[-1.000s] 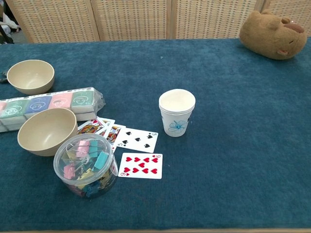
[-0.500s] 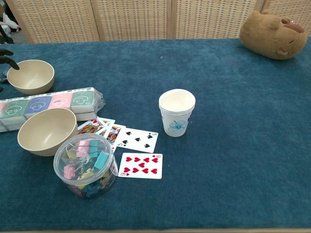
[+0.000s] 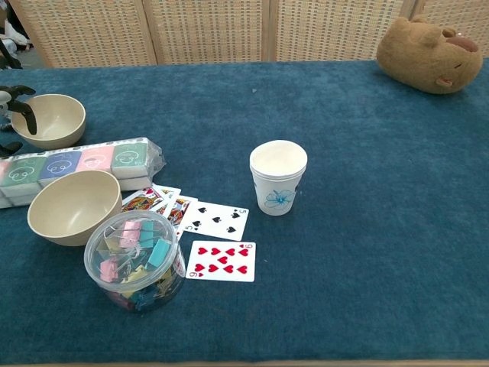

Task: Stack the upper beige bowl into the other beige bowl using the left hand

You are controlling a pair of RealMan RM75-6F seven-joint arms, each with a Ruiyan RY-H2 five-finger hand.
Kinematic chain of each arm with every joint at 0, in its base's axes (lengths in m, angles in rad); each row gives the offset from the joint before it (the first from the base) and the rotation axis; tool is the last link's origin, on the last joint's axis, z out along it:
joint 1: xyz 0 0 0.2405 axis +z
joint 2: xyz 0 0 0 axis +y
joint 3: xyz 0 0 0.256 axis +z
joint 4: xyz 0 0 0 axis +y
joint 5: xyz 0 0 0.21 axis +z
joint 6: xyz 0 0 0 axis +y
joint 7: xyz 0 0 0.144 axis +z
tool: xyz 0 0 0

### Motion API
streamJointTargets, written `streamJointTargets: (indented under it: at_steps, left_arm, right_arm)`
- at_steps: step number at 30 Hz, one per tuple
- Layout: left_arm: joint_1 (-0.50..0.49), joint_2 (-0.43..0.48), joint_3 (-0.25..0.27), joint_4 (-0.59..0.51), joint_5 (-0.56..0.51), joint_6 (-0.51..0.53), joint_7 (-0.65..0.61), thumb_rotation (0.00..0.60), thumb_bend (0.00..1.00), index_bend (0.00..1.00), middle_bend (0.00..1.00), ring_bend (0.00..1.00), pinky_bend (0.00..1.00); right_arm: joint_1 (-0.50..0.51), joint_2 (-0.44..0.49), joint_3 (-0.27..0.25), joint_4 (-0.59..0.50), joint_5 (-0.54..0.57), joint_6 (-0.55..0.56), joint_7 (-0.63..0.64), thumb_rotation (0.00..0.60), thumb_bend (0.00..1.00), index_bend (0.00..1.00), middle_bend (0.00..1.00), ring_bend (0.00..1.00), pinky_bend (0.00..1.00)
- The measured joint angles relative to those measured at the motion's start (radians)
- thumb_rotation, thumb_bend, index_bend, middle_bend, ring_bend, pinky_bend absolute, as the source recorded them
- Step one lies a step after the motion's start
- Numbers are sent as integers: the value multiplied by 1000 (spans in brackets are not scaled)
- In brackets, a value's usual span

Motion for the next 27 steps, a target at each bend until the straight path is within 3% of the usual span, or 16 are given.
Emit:
streamJointTargets:
  at_steps: [7, 14, 20, 27]
  left_arm:
    - [-3, -51, -16, 64, -12, 25, -15, 600, 468, 741, 0, 0, 0]
    - [4, -46, -20, 51, 6, 74, -55, 600, 470, 767, 0, 0, 0]
    - [22, 18, -16, -82, 62, 166, -113, 600, 470, 793, 0, 0, 0]
    - [59, 140, 16, -346, 171, 297, -144, 600, 471, 808, 0, 0, 0]
  right_arm:
    - [1, 0, -1, 0, 4, -6, 3, 600, 0, 0, 0, 0, 0]
    - [1, 1, -1, -4, 3, -5, 2, 600, 0, 0, 0, 0, 0]
    - [1, 2, -3, -6, 2, -6, 1, 600, 0, 0, 0, 0, 0]
    - [0, 2, -5, -11, -2, -4, -1, 600, 0, 0, 0, 0, 0]
